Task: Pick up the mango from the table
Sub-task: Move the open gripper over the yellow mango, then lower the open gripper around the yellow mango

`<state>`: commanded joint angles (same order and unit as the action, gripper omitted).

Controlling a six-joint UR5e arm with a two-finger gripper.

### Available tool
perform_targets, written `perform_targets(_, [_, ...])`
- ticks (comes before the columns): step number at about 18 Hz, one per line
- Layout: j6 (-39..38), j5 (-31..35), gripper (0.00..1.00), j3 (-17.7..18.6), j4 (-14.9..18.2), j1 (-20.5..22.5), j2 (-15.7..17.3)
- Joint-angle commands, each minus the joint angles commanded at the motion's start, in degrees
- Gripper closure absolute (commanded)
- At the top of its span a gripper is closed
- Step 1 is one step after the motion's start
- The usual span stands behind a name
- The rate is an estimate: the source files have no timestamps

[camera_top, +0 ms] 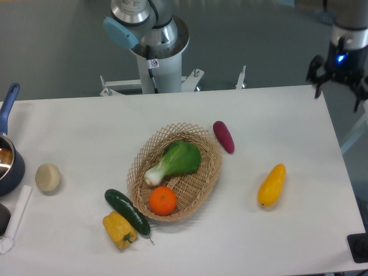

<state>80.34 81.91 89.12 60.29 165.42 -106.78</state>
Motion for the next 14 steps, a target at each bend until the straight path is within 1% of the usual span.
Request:
perform_targets(2, [-2.7,0.0,0.00,0.2,-1.0,-1.5,-1.3])
perform_targets(3, [-4.5,0.0,0.00,0.2,-2.4,-2.3,-2.1])
perform_targets(5, [-7.6,0.0,0.00,0.3,-6.7,-3.3,-4.5])
perform_targets(7, [-7.9,0.1,0.00,0.8,-9.6,-4.4,-6.8])
perform_targets(8, [-8.0,0.3,0.00,1.1,-10.1,-4.9,-7.6])
perform_targets(14, [-8.3,0.3,0.00,1.4,-10.1,-6.2,-10.2])
